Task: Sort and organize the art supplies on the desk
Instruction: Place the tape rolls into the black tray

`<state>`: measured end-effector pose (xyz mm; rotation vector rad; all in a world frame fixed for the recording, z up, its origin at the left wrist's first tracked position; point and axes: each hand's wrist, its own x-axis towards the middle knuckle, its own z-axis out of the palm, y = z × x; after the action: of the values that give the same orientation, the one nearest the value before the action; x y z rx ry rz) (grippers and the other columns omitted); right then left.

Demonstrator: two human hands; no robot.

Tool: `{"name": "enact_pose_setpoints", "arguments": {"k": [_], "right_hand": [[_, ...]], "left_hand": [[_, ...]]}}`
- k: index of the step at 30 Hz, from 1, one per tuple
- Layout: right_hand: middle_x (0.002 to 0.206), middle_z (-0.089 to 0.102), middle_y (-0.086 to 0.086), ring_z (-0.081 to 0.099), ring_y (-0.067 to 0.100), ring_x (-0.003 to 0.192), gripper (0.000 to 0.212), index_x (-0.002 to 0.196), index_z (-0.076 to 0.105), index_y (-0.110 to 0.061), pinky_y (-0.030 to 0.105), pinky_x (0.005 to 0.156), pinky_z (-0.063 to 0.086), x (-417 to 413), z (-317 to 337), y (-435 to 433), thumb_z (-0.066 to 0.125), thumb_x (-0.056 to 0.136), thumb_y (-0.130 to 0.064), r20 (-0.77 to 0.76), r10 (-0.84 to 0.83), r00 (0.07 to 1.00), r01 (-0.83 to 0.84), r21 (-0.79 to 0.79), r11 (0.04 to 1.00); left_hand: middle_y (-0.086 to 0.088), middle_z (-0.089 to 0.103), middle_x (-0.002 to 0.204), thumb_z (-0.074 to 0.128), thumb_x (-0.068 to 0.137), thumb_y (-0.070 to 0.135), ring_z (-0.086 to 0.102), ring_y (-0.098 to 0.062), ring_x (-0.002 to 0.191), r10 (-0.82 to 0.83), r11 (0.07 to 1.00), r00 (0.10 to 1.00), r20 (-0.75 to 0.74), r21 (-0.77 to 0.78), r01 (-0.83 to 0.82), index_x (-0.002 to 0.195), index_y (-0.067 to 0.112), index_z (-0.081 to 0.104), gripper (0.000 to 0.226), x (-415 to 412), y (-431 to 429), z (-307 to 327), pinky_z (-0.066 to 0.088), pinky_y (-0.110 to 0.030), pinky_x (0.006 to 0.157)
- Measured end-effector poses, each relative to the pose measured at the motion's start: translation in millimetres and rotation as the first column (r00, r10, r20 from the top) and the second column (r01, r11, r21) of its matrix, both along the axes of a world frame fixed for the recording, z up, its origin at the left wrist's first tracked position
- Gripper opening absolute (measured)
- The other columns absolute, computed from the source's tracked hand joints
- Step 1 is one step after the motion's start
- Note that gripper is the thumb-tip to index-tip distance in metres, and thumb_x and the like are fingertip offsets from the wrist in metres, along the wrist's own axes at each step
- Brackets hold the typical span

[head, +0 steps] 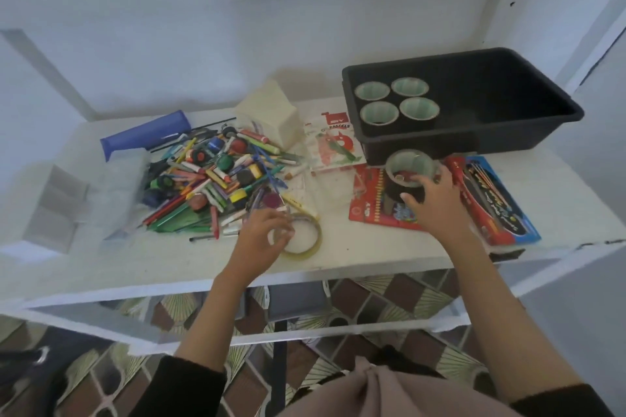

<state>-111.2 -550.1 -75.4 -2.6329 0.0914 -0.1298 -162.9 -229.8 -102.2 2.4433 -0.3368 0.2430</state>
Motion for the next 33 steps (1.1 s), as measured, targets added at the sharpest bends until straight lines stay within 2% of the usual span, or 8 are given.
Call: {"name": "enact_pose_setpoints", "arguments": {"k": [4,8,10,16,20,24,28,33], "right_hand": [[0.142,0.032,0.019,0.042,0.034,0.123,0.036,0.124,0.051,-0.008,0.036,0.092,0.039,-7,1,8,0.059,0.091,-0.019,-0.011,-0.024,1.0,0.025,0.095,0.995],[0.135,0.04,0.02,0.047,0.034,0.117,0.04,0.124,0.044,-0.003,0.039,0.09,0.043,-6,4,16,0.058,0.092,-0.021,-0.001,-0.105,0.994,0.104,0.12,0.987],[0.134,0.041,0.019,0.049,0.033,0.113,0.041,0.123,0.044,-0.002,0.038,0.088,0.043,-6,6,18,0.059,0.091,-0.023,0.019,-0.118,0.993,0.115,0.121,0.986],[0.121,0.046,0.015,0.046,0.018,0.095,0.028,0.109,0.049,-0.006,0.026,0.075,0.036,-15,6,16,0.058,0.092,-0.025,0.171,-0.167,0.971,0.124,0.233,0.964],[0.109,0.049,0.011,0.045,0.013,0.088,0.026,0.102,0.051,-0.006,0.024,0.073,0.034,-7,14,7,0.06,0.089,-0.027,0.285,-0.165,0.944,0.077,0.298,0.951],[0.107,0.052,0.006,0.049,0.013,0.089,0.025,0.103,0.052,-0.01,0.025,0.075,0.041,16,29,-14,0.06,0.089,-0.029,0.359,-0.178,0.916,0.04,0.36,0.932],[0.105,0.058,0.005,0.054,0.015,0.094,0.03,0.105,0.056,-0.01,0.025,0.078,0.041,54,49,-54,0.062,0.087,-0.033,0.374,-0.198,0.906,0.042,0.387,0.921],[0.103,0.062,0.003,0.059,0.019,0.096,0.03,0.101,0.057,-0.018,0.043,0.084,0.052,118,65,-130,0.063,0.084,-0.041,0.309,-0.172,0.935,0.023,0.432,0.902]], "left_hand": [[0.008,0.056,0.096,0.07,0.076,0.047,0.039,-0.012,0.097,-0.024,0.983,0.991,-0.135,0.175,0.048,0.086,0.015,0.073,0.034,-19,1,-7,0.037,-0.034,0.082],[0.001,0.062,0.098,0.075,0.078,0.013,0.043,-0.022,0.094,-0.066,0.973,0.99,-0.125,0.21,0.091,0.088,0.012,0.073,0.01,-18,1,-3,0.042,-0.045,0.082],[-0.003,0.065,0.097,0.071,0.079,0.003,0.045,-0.025,0.092,-0.049,0.987,0.994,-0.095,0.147,0.062,0.086,0.008,0.071,0.008,-16,0,2,0.042,-0.045,0.081],[-0.001,0.059,0.089,0.06,0.088,-0.002,0.049,-0.017,0.085,0.076,0.976,0.994,-0.078,-0.198,-0.09,0.091,0.008,0.065,0.011,-5,-9,35,0.036,-0.017,0.076],[0.009,0.057,0.081,0.056,0.092,0.003,0.053,-0.005,0.077,0.101,0.921,0.99,-0.101,-0.366,-0.131,0.087,0.017,0.059,0.015,13,-27,64,0.043,-0.023,0.074],[0.013,0.059,0.082,0.058,0.092,0.007,0.054,0.005,0.076,0.1,0.906,0.993,-0.066,-0.407,-0.118,0.091,0.017,0.063,0.011,48,-60,81,0.044,-0.021,0.071],[0.013,0.062,0.084,0.061,0.09,0.008,0.056,0.002,0.082,0.08,0.906,0.997,-0.015,-0.416,-0.079,0.091,0.017,0.065,0.01,91,-106,91,0.046,-0.019,0.077],[0.012,0.062,0.089,0.06,0.09,0.008,0.058,-0.004,0.088,0.001,0.92,1.0,0.002,-0.391,0.0,0.095,0.017,0.066,0.012,155,-180,92,0.048,-0.019,0.081]]}}
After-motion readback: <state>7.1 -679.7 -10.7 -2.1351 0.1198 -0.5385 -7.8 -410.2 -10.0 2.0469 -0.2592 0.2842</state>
